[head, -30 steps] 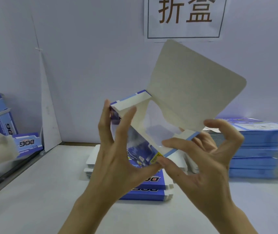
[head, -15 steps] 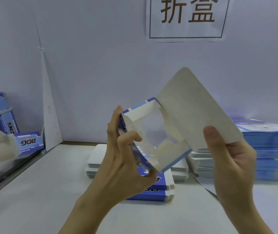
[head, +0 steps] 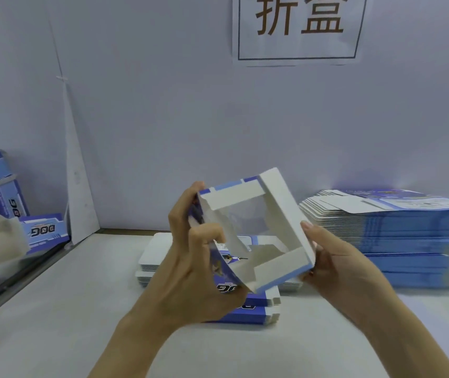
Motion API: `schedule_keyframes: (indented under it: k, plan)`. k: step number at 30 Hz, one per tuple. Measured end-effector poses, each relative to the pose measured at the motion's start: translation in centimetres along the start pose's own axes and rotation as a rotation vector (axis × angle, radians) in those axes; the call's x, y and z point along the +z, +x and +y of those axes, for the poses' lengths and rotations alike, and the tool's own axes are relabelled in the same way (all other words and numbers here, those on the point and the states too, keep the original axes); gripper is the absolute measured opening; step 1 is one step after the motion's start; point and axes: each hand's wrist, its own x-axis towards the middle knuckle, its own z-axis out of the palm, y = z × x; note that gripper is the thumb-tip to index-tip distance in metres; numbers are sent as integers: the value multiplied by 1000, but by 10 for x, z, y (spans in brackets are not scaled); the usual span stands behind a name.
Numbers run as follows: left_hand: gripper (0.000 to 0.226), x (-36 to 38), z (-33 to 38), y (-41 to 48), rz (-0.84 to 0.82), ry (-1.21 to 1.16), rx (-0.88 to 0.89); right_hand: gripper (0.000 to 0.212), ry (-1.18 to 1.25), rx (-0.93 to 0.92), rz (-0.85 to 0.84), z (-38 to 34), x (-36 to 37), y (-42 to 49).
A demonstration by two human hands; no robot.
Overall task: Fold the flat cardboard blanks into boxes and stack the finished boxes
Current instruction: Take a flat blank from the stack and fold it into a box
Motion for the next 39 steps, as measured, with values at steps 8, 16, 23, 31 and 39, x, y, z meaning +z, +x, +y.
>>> schedule_keyframes:
  k: [8, 16, 23, 31, 39]
  plan:
    - [64, -17, -1, 31, 42, -209, -228, 21, 210, 69, -117, -8, 0, -4]
    - [81, -2, -13, -1, -120, -126, 61, 53, 245, 255, -260, 2, -3, -1]
    - [75, -9, -3, 9, -45, -118, -57, 15, 201, 118, -330, 0, -2, 0]
    - [71, -16, 12, 2, -237, 31, -14, 15, 104, 130, -81, 6, -2, 4]
    - [81, -29, 25, 15, -309, 206, -60, 55, -80, -544, 163, -4, 1, -6]
